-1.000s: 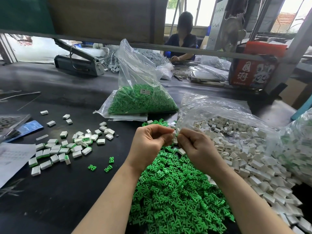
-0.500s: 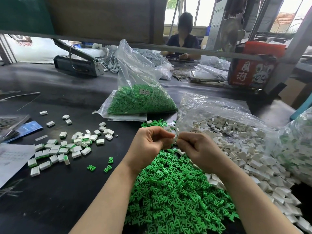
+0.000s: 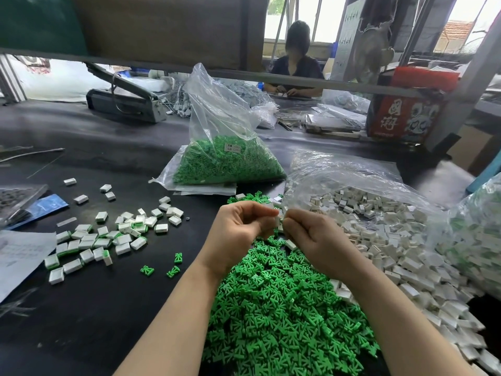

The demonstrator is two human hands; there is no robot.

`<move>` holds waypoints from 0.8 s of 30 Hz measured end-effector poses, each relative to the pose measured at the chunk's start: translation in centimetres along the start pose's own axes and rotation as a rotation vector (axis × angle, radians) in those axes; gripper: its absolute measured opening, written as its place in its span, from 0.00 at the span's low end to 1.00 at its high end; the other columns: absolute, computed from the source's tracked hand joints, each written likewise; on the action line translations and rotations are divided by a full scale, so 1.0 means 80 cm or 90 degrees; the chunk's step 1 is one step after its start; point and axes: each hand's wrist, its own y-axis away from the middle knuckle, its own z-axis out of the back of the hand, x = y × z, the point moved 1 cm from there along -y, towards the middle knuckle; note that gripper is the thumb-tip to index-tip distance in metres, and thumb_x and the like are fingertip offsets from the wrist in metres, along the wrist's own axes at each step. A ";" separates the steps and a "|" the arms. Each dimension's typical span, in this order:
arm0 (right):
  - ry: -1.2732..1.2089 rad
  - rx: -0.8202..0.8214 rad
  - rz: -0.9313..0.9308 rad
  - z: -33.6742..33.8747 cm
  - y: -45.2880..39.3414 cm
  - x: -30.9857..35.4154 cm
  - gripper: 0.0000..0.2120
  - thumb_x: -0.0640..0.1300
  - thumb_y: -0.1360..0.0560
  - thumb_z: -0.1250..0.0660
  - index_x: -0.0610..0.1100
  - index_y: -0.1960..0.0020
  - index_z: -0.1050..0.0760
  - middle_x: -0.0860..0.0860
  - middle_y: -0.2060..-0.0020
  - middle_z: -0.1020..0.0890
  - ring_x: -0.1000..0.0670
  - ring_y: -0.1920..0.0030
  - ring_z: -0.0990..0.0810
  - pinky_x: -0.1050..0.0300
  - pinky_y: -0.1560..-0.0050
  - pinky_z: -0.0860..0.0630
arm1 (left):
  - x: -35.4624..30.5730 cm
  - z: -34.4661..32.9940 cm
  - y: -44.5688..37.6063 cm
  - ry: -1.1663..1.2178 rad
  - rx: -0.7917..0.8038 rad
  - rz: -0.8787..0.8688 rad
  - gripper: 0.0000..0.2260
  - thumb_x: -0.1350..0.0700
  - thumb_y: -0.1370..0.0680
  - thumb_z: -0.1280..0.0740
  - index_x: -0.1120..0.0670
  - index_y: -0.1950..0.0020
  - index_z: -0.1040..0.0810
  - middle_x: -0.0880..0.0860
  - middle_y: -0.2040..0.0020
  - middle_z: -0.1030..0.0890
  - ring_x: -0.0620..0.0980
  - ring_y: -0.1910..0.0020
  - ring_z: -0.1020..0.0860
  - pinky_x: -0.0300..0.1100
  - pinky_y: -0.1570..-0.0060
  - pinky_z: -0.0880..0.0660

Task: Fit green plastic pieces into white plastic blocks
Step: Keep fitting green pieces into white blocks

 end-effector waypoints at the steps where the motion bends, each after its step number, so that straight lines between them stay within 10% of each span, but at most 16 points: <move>1: 0.053 -0.009 0.024 -0.001 -0.002 0.002 0.10 0.44 0.18 0.39 0.43 0.58 0.27 0.56 0.70 0.24 0.58 0.71 0.27 0.63 0.70 0.31 | 0.001 0.002 -0.001 0.017 -0.006 0.014 0.07 0.68 0.26 0.29 0.57 0.55 0.16 0.54 0.62 0.15 0.47 0.65 0.19 0.36 0.61 0.23; 5: 0.183 -0.034 0.076 -0.002 0.000 0.003 0.16 0.55 0.19 0.48 0.44 0.50 0.30 0.49 0.65 0.20 0.48 0.67 0.23 0.45 0.65 0.25 | 0.002 0.007 -0.002 0.073 0.012 0.107 0.03 0.63 0.30 0.26 0.56 0.59 0.14 0.56 0.64 0.16 0.47 0.68 0.21 0.35 0.65 0.23; 24: 0.223 -0.192 0.171 0.012 0.000 -0.004 0.12 0.43 0.19 0.38 0.40 0.60 0.27 0.52 0.72 0.27 0.50 0.73 0.29 0.51 0.73 0.27 | 0.007 0.016 -0.003 0.242 0.011 0.273 0.06 0.62 0.33 0.28 0.60 0.59 0.14 0.58 0.61 0.15 0.47 0.68 0.18 0.38 0.66 0.19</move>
